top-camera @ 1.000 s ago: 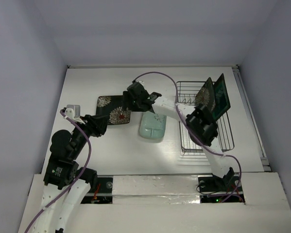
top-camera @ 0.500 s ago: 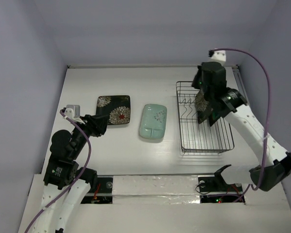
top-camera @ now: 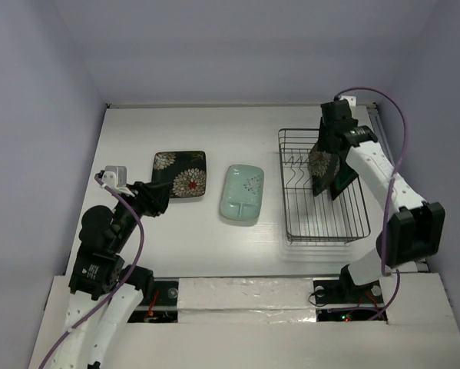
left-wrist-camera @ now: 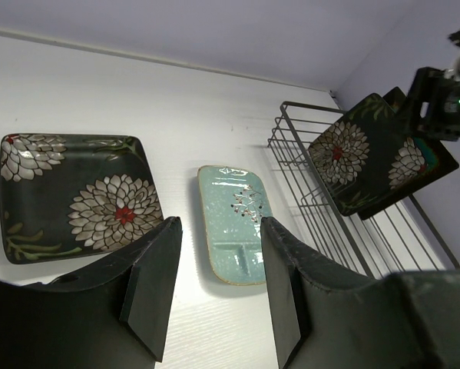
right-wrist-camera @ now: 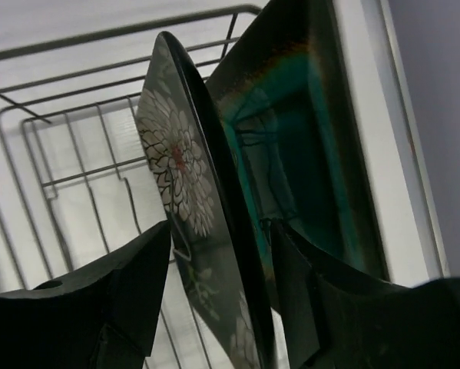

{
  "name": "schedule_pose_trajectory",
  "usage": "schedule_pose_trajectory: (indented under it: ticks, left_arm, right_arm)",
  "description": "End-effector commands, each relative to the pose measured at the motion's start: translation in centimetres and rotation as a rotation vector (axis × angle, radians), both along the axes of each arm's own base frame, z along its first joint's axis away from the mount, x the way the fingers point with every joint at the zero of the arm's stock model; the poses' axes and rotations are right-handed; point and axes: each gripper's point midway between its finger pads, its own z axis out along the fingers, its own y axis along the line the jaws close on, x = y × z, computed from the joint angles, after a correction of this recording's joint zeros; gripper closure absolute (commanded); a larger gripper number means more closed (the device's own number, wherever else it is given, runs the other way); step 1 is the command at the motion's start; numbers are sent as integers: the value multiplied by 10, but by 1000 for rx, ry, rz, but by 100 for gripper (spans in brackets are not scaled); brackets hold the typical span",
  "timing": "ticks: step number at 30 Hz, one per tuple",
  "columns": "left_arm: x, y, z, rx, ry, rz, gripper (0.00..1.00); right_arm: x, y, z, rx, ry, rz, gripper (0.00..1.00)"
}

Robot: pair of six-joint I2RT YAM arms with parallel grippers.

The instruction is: Unload the plates from the dish rack

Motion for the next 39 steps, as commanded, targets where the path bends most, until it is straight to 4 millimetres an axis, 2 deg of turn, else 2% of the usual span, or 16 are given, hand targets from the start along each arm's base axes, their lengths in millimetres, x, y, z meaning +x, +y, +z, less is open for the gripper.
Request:
schedule_pose_trajectory:
  ticks: [1,2,7,11,13,14,18,27,31,32,35,36,37,39]
  left_arm:
    - [2,-2,8,-11,-27,-6,58]
    - [3,-2,8,-11,-24,-5,58]
    - [2,-2,8,-10,-28,-8,57]
    - [2,-3,8,-10,-28,-10,57]
    - [2,-3,8,-10,-28,-10,57]
    - [2,-3,9,-12,-30,-10,57]
    - [2,-3,8,-12,-29,-14,57]
    - [3,-2,8,-13,-27,-8,58]
    - [4,-2,7,-13,-25,-8,57]
    - [4,-3,7,-12,-24,-9,57]
    - [4,-3,7,-12,-24,-10,57]
    - [4,-3,7,-12,-24,-11,57]
    - [4,-3,7,-14,-23,-13,58]
    - [5,-2,7,-12,-24,-5,58]
  right_arm:
    - [15,-8,-5,-40,34,-11,40]
    - [19,-6,-7,-40,37,-5,47]
    - [23,-11,-9,-80,59,-14,61]
    - [20,-19,8,-126,48,-25,81]
    - [18,-23,16,-145,34,-31,85]
    - [18,-23,20,-148,26,-29,90]
    - [14,-27,47,-158,-26,-26,100]
    - [8,-27,107,-144,-161,-31,100]
    - [-2,-27,134,-132,-221,-41,100]
    - [-7,-25,146,-122,-252,-38,100]
    - [-15,-13,168,-72,-323,-14,100]
    - [-18,-10,181,-30,-375,-10,100]
    - [-18,12,187,34,-404,69,100]
    - [-16,38,205,143,-505,152,100]
